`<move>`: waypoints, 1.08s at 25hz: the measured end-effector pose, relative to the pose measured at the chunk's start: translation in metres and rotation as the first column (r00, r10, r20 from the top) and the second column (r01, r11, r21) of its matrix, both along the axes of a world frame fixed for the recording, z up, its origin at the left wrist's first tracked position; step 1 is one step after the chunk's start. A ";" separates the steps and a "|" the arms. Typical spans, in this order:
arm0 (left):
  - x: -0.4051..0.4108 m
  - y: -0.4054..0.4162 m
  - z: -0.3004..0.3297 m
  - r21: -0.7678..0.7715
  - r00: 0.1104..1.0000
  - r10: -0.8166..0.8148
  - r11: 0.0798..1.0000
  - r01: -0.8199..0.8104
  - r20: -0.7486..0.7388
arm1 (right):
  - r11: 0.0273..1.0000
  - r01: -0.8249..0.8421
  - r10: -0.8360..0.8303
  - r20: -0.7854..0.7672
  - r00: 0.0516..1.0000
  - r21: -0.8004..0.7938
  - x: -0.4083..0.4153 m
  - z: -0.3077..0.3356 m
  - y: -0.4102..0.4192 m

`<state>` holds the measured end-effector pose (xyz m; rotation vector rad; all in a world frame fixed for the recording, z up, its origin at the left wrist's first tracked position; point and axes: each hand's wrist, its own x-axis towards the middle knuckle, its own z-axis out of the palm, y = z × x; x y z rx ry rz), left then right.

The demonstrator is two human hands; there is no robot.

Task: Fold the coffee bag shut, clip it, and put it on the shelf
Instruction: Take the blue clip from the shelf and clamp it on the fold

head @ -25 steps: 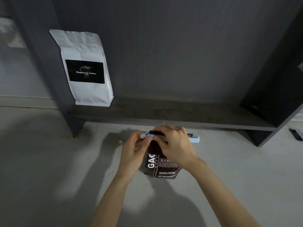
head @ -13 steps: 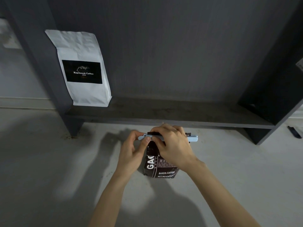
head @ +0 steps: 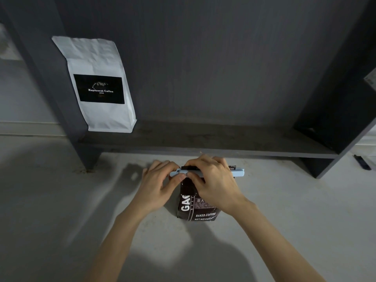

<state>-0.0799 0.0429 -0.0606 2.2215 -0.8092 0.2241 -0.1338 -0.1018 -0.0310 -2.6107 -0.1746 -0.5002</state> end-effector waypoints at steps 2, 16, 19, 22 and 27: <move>-0.001 -0.001 -0.002 0.007 1.000 0.018 1.000 -0.018 0.018 | 1.000 0.002 -0.002 0.006 1.000 -0.007 -0.001 0.000 0.001; -0.004 -0.004 -0.013 -0.004 0.995 0.071 0.997 -0.071 0.064 | 0.999 -0.026 0.025 0.046 0.999 0.024 -0.002 0.001 -0.006; -0.005 -0.004 -0.015 -0.087 0.998 0.055 0.995 -0.056 -0.015 | 0.992 0.018 -0.033 0.109 0.994 0.128 -0.010 0.007 -0.025; -0.010 -0.005 -0.023 -0.213 0.977 -0.061 0.977 0.016 -0.203 | 0.918 0.139 -0.209 0.156 0.966 0.370 -0.023 0.003 -0.053; -0.014 -0.009 -0.043 -0.252 0.925 -0.107 0.968 0.013 -0.364 | 0.718 0.322 -0.358 -0.068 0.931 0.617 -0.042 -0.044 -0.070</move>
